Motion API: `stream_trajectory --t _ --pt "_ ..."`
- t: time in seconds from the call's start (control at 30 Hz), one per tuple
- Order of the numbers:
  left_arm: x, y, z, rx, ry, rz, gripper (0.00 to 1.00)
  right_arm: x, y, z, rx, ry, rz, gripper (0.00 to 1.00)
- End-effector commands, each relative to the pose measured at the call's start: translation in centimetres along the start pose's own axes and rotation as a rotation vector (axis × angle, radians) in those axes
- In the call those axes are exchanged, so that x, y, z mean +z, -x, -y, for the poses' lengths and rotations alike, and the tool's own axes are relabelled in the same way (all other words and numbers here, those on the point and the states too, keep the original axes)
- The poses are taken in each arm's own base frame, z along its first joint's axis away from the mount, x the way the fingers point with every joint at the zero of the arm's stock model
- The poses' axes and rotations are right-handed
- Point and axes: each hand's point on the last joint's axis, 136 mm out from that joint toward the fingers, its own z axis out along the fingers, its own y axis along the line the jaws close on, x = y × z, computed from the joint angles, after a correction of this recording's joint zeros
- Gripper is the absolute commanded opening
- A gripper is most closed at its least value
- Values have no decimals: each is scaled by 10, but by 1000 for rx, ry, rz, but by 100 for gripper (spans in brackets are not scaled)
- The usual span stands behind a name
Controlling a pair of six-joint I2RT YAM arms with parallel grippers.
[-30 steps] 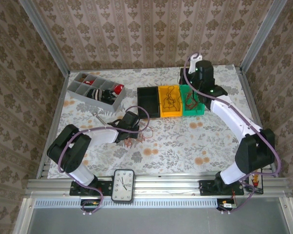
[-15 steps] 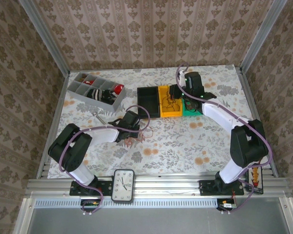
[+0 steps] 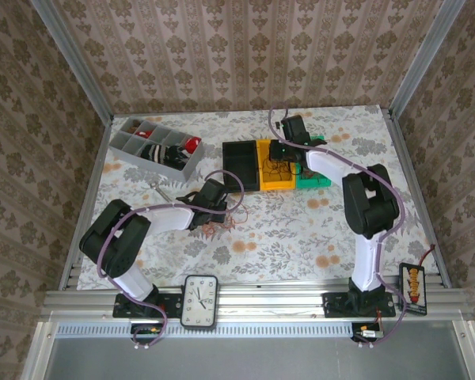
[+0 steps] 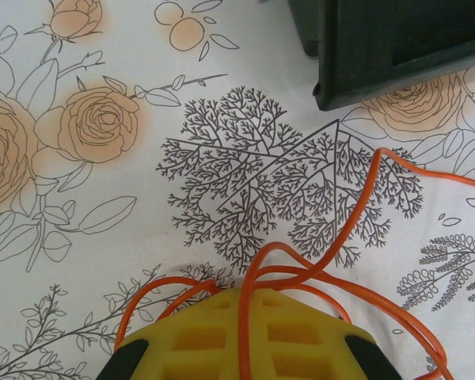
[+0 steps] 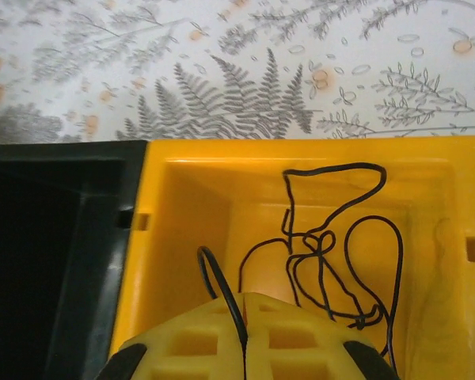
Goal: Untangle the cables
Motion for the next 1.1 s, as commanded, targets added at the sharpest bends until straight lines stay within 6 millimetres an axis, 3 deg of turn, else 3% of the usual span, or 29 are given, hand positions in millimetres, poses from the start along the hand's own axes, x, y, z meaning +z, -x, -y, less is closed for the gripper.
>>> stream_trajectory --t 0.0,0.1,0.23,0.43,0.6,0.67,0.77,0.83,0.87,0.93,1.07 --pt "8 -28 -7 21 25 -96 0 10 -5 15 30 -87 -33 6" --pt "8 -26 -4 33 15 -93 0 11 -3 17 29 -102 -23 9" --pt "6 -22 3 62 -17 -78 0 0 6 11 15 -86 12 27" --pt "-1 -15 20 120 -84 -51 0 -38 29 0 21 -47 121 41" --pt "-7 -10 46 203 -183 -41 0 -72 32 1 16 -66 184 46" --pt "-12 -8 62 249 -248 -34 0 -86 23 -3 -8 -65 193 46" --pt "-20 -5 79 311 -304 -9 2 -100 -11 -26 -85 13 166 46" --pt "-27 0 84 331 -345 27 30 -106 -43 -42 -158 53 131 46" --pt "-32 4 83 316 -358 48 39 -108 -59 -50 -192 78 109 46" --pt "-40 13 74 246 -369 90 47 -112 -87 -58 -226 115 63 47" --pt "-53 28 36 43 -365 156 54 -116 -134 -81 -302 242 -46 47"
